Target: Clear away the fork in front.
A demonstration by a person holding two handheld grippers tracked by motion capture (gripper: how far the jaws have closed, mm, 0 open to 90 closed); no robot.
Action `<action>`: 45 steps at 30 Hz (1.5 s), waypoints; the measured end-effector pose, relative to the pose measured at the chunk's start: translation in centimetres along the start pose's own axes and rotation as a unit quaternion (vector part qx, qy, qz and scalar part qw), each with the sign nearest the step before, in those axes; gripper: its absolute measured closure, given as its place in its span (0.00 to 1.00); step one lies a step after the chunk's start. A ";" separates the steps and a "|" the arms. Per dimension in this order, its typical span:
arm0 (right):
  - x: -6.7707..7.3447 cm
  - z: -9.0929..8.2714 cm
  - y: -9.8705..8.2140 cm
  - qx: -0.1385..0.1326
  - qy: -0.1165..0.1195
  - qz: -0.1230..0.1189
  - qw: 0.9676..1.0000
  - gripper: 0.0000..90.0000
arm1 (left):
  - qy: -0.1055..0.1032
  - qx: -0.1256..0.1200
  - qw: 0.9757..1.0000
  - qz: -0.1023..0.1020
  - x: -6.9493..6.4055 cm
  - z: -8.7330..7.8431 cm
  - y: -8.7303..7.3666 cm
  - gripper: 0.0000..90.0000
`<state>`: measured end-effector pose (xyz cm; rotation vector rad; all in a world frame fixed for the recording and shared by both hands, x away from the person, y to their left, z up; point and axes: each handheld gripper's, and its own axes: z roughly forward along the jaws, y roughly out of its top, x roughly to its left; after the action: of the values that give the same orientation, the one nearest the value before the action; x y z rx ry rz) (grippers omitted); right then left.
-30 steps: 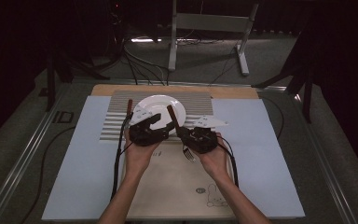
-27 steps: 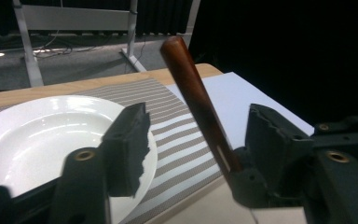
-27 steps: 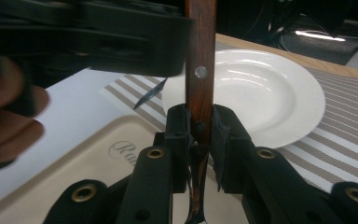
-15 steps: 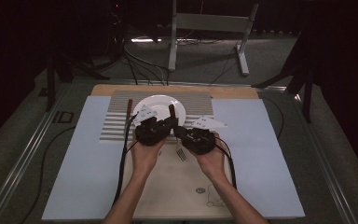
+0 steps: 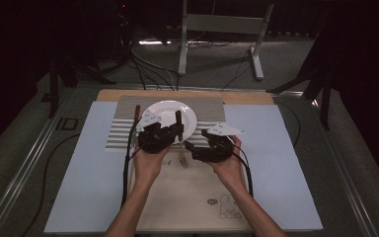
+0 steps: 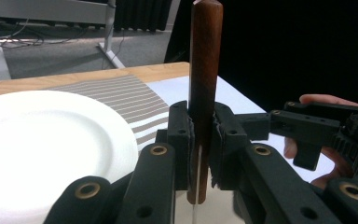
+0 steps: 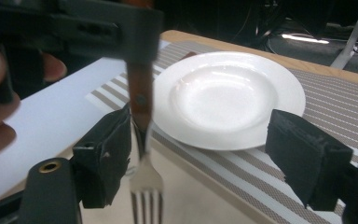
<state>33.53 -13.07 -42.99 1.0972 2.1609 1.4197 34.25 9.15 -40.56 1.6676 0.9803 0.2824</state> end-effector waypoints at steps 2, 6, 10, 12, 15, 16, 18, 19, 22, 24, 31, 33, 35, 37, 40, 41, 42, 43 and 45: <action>-0.2 -0.3 -0.2 0.000 -0.008 -0.004 1.000 0.22 | 0.000 0.000 1.000 -0.002 0.2 -0.3 0.1 0.89; -0.4 -0.7 -0.5 -0.002 -0.024 -0.004 1.000 0.17 | -0.002 0.006 1.000 0.005 0.4 -0.9 0.2 0.89; -0.9 -1.3 -0.7 -0.007 -0.032 -0.003 0.999 0.16 | -0.005 0.014 1.000 0.011 0.6 -1.7 0.1 0.89; -1.2 -1.6 -0.9 -0.010 -0.038 0.001 0.999 0.16 | -0.006 0.017 1.000 0.012 0.8 -2.1 0.0 0.89; -2.0 -2.3 -1.3 -0.015 -0.050 0.007 0.999 0.15 | -0.011 0.028 0.999 0.015 1.1 -2.9 0.0 0.89; -2.0 -2.3 -1.3 -0.015 -0.050 0.007 0.999 0.15 | -0.013 0.030 0.999 0.018 1.2 -3.1 -0.1 0.89; -2.5 -3.0 -1.5 -0.018 -0.059 0.012 0.998 0.15 | -0.019 0.035 0.999 0.019 1.5 -3.9 -0.4 0.89; -2.6 -3.2 -1.6 -0.020 -0.061 0.013 0.998 0.15 | -0.019 0.035 0.999 0.019 1.5 -3.9 -0.4 0.89; -2.9 -3.6 -1.7 -0.023 -0.066 0.015 0.997 0.15 | -0.021 0.041 0.999 0.016 1.8 -4.8 -0.7 0.89; -3.1 -4.0 -1.9 -0.025 -0.069 0.015 0.997 0.15 | -0.023 0.043 0.999 0.013 2.0 -5.3 -1.0 0.89; -3.8 -5.1 -2.9 -0.022 -0.089 0.011 0.996 0.16 | -0.025 0.050 0.998 0.008 2.5 -7.3 -1.7 0.89; -3.9 -5.4 -3.1 -0.023 -0.092 0.011 0.995 0.16 | -0.023 0.053 0.998 0.008 2.6 -7.8 -1.9 0.89; -3.9 -5.5 -3.2 -0.024 -0.093 0.010 0.995 0.16 | -0.024 0.057 0.998 0.005 2.6 -8.2 -2.2 0.89; -4.1 -5.9 -3.5 -0.023 -0.097 0.008 0.995 0.16 | -0.023 0.062 0.998 0.003 2.7 -8.7 -2.4 0.89; -4.2 -6.1 -3.7 -0.022 -0.101 0.008 0.995 0.16 | -0.023 0.071 0.997 0.003 2.8 -9.3 -2.9 0.89; -4.3 -6.2 -3.7 -0.022 -0.101 0.009 0.995 0.16 | -0.026 0.075 0.997 0.000 2.9 -9.8 -3.2 0.89; -4.3 -6.3 -3.8 -0.022 -0.102 0.010 0.994 0.16 | -0.026 0.075 0.997 0.000 2.9 -9.8 -3.2 0.89; -4.3 -6.3 -3.8 -0.022 -0.102 0.010 0.994 0.16 | -0.025 0.077 0.997 -0.003 3.1 -10.0 -3.4 0.89; -4.4 -6.5 -4.0 -0.022 -0.105 0.009 0.994 0.16 | -0.027 0.077 0.997 -0.012 3.3 -10.5 -3.6 0.89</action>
<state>30.62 -21.26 -44.17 1.1942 1.9694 1.2897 28.04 18.89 -41.15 1.7934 1.0014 0.1476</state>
